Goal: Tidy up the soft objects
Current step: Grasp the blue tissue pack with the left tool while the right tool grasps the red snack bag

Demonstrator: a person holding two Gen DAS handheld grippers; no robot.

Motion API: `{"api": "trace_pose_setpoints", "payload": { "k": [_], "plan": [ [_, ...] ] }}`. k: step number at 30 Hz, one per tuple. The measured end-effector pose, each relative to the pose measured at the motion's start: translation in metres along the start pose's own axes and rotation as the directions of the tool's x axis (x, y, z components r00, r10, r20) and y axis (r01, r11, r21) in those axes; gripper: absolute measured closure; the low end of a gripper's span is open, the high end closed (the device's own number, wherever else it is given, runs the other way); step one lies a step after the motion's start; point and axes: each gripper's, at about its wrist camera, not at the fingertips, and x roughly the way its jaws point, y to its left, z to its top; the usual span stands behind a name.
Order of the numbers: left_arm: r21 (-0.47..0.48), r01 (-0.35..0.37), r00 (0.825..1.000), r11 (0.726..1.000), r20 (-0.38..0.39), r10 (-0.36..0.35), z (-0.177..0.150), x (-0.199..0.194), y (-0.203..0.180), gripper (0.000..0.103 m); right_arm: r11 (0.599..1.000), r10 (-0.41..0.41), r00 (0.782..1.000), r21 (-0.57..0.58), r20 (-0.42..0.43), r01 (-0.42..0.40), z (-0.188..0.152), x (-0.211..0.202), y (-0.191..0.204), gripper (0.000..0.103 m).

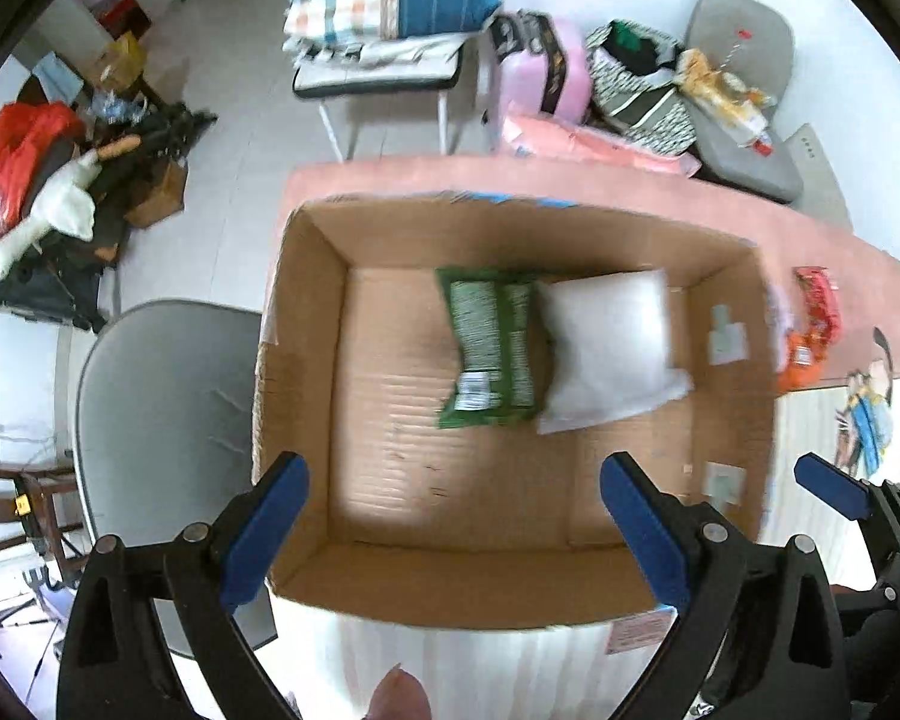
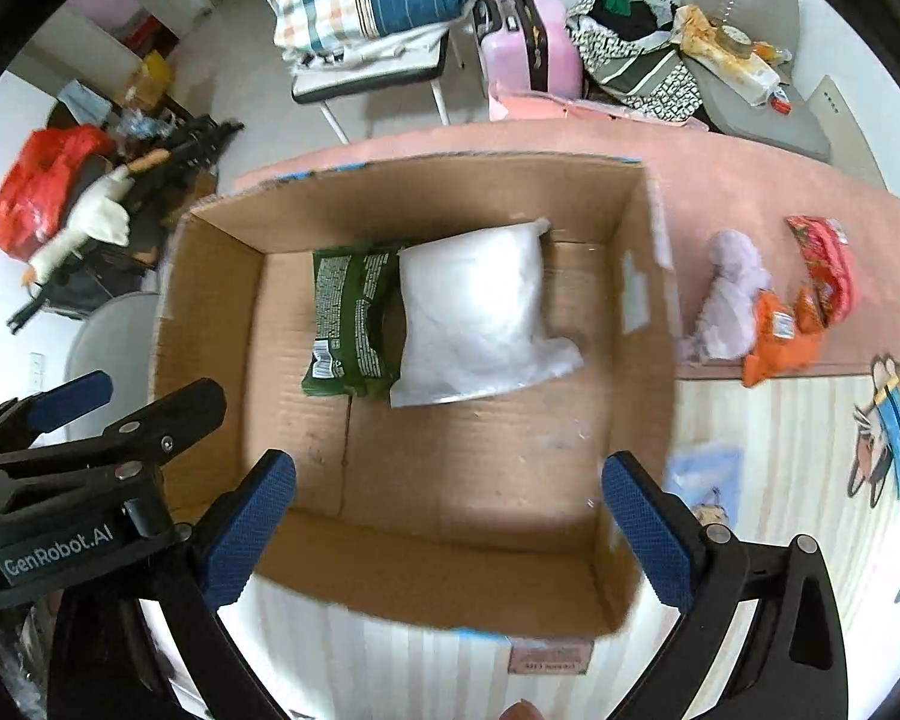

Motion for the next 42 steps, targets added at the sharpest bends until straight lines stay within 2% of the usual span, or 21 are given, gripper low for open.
{"api": "trace_pose_setpoints", "payload": {
  "k": [4, 7, 11, 12, 14, 18, 21, 27, 29, 32, 37, 40, 42],
  "plan": [
    [0.046, 0.006, 0.998, 0.999, 0.068, -0.009, -0.013, -0.033, -0.048, 0.004, 0.999, -0.022, 0.998, 0.032, 0.064, 0.020, -0.024, -0.046, -0.053, 0.000],
    [0.097, 0.049, 0.997, 0.994, 0.049, -0.054, -0.028, -0.038, -0.096, 0.004, 0.993, -0.099, 0.993, 0.072, 0.067, 0.094, -0.050, -0.074, -0.116, 0.000],
    [0.163, 0.097, 0.994, 0.982, -0.068, -0.087, -0.053, -0.009, -0.170, 0.004, 0.972, -0.182, 0.983, 0.151, 0.014, 0.178, -0.084, -0.087, -0.201, 0.000],
    [0.172, 0.123, 0.987, 0.977, -0.119, -0.103, -0.061, 0.005, -0.192, 0.004, 0.967, -0.192, 0.981, 0.172, 0.000, 0.189, -0.091, -0.087, -0.220, 0.000],
    [0.178, 0.142, 0.978, 0.974, -0.174, -0.111, -0.072, 0.022, -0.221, 0.004, 0.954, -0.195, 0.980, 0.227, -0.033, 0.198, -0.107, -0.084, -0.263, 0.000],
    [0.196, 0.086, 0.966, 0.977, -0.255, -0.034, -0.081, 0.070, -0.277, 0.004, 0.934, -0.182, 0.981, 0.301, -0.064, 0.192, -0.125, -0.076, -0.327, 0.000],
    [0.204, 0.036, 0.951, 0.978, -0.307, 0.029, -0.077, 0.105, -0.301, 0.004, 0.935, -0.152, 0.986, 0.315, -0.062, 0.164, -0.125, -0.070, -0.351, 0.000],
    [0.226, -0.077, 0.908, 0.971, -0.385, 0.162, -0.058, 0.170, -0.322, 0.004, 0.947, -0.132, 0.989, 0.288, -0.064, 0.145, -0.100, -0.053, -0.371, 0.000],
    [0.227, -0.118, 0.889, 0.967, -0.409, 0.204, -0.055, 0.184, -0.322, 0.004, 0.952, -0.127, 0.990, 0.273, -0.063, 0.140, -0.081, -0.047, -0.374, 0.000],
    [0.214, -0.141, 0.871, 0.967, -0.437, 0.224, -0.054, 0.199, -0.323, 0.004, 0.964, -0.125, 0.991, 0.233, -0.048, 0.133, -0.045, -0.038, -0.370, 0.000],
    [0.127, -0.123, 0.852, 0.984, -0.495, 0.170, -0.058, 0.219, -0.320, 0.003, 0.981, -0.129, 0.990, 0.139, -0.054, 0.135, 0.039, -0.008, -0.354, 0.000],
    [0.020, -0.092, 0.855, 0.996, -0.510, 0.090, -0.058, 0.222, -0.311, 0.004, 0.981, -0.146, 0.986, 0.114, -0.079, 0.155, 0.079, 0.017, -0.350, 0.000],
    [-0.032, -0.074, 0.849, 0.997, -0.526, 0.046, -0.062, 0.225, -0.304, 0.006, 0.981, -0.157, 0.982, 0.101, -0.107, 0.167, 0.107, 0.040, -0.350, 0.000]
  ]
}}
